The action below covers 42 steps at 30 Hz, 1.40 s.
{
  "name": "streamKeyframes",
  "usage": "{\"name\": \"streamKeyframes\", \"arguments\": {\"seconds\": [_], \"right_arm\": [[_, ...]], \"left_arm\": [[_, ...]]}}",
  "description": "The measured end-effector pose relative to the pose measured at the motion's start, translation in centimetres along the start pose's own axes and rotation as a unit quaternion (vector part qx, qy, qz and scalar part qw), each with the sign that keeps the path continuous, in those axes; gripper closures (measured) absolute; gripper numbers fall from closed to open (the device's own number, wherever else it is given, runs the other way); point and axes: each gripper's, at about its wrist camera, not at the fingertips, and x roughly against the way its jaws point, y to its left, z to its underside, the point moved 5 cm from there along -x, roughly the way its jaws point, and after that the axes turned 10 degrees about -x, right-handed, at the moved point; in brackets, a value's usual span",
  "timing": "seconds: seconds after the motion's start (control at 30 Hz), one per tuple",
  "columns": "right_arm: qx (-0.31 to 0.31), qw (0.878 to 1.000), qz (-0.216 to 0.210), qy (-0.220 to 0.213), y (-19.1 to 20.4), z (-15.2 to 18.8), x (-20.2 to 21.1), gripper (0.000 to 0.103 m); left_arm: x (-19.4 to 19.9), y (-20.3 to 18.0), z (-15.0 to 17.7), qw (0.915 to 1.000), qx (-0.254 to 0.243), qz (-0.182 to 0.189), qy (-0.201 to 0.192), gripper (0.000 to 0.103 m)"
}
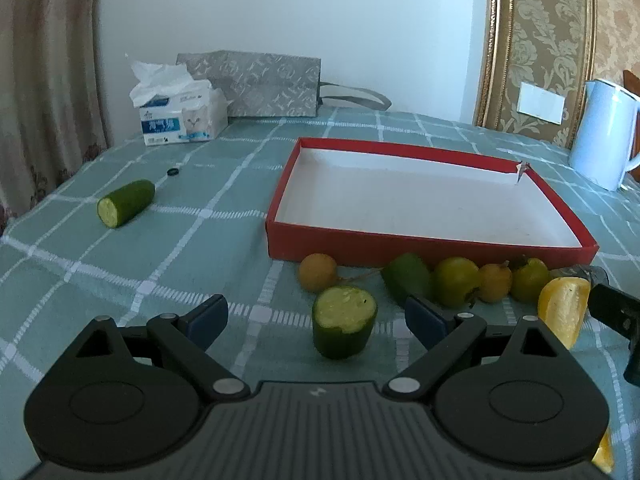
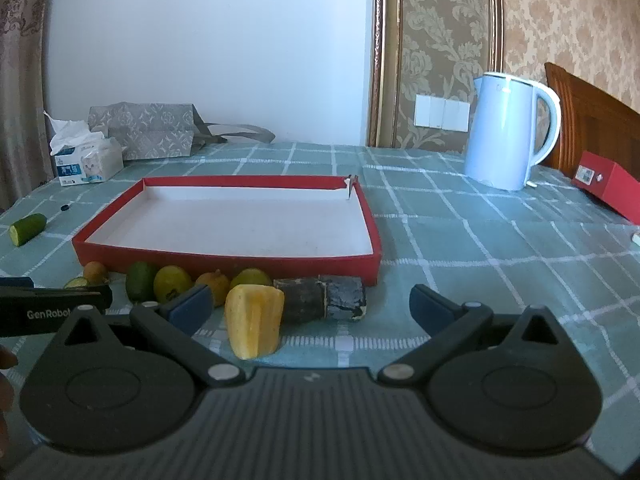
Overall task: Organize fruits
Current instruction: 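Approach the cut cucumber piece with the left tool and the yellow mango piece with the right tool, then grasp the cucumber piece with the left tool while the right tool grasps the yellow mango piece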
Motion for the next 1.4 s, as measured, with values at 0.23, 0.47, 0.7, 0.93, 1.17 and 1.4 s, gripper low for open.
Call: {"name": "streamKeyframes", "arguments": {"seconds": [0.23,0.47,0.7,0.93,1.17,1.4], "right_arm": [[-0.004,1.000,0.000,-0.003,-0.2,0.0,0.2,0.000],[0.000,1.000,0.000,-0.008,-0.3,-0.1,0.2,0.000],[-0.011,1.000,-0.004,-0.019,-1.8,-0.4,-0.1,0.000],[-0.041,0.999,0.009,-0.020,-3.7,-0.7,-1.4,0.000],[-0.040,0.999,0.004,-0.019,-3.9,-0.4,-2.0,0.000],[-0.046,0.999,0.004,-0.021,-4.1,-0.4,-2.1,0.000]], "left_arm": [[0.0,0.5,0.2,0.9999,0.009,0.000,0.006,0.007],[-0.4,0.8,0.5,0.9998,0.011,-0.006,0.016,0.007],[0.5,1.5,1.3,0.9998,-0.012,0.013,0.000,0.007],[1.3,1.7,1.6,0.9989,-0.030,0.033,-0.015,0.007],[-0.6,0.1,0.1,0.9976,-0.065,0.022,-0.008,0.007],[-2.4,0.6,0.4,0.9986,-0.043,0.024,0.020,0.007]]}}
